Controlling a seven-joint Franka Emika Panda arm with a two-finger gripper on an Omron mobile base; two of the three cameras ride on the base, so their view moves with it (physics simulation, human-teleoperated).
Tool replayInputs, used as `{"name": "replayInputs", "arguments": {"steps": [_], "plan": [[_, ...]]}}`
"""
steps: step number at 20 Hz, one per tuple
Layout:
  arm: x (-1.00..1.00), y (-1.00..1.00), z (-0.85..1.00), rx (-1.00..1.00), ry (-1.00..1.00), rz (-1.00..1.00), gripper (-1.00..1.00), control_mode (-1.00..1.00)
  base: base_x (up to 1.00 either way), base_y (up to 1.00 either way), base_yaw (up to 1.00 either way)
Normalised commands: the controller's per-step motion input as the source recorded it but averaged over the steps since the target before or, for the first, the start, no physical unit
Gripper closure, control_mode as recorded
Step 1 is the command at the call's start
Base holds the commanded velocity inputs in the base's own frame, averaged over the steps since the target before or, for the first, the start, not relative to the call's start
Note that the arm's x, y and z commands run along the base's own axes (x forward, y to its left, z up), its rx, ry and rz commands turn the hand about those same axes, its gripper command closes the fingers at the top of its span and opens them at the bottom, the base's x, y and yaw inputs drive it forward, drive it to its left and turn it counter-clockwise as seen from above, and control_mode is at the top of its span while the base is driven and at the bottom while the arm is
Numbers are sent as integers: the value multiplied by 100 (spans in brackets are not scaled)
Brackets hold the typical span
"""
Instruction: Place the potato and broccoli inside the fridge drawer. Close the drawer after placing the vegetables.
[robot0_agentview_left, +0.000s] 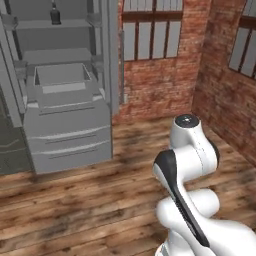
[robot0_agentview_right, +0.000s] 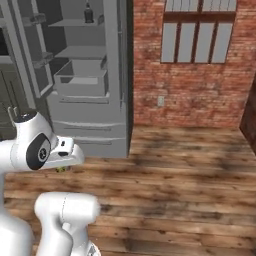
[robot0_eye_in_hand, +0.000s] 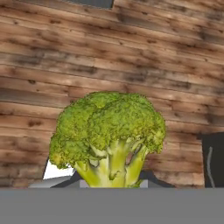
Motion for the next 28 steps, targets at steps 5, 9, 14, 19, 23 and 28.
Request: {"name": "replayInputs", "arguments": {"steps": [5,9,14,19,23,28], "plan": [[0,0,0,0,0,0,100,100,100,50,9],[0,0,0,0,0,0,100,100,94,67,0],[0,0,0,0,0,0,100,100,79,86,-2],[0,0,0,0,0,0,100,100,72,94,-7],[0,0,0,0,0,0,100,100,74,47,0],[0,0,0,0,0,0,100,100,76,5,0]]}}
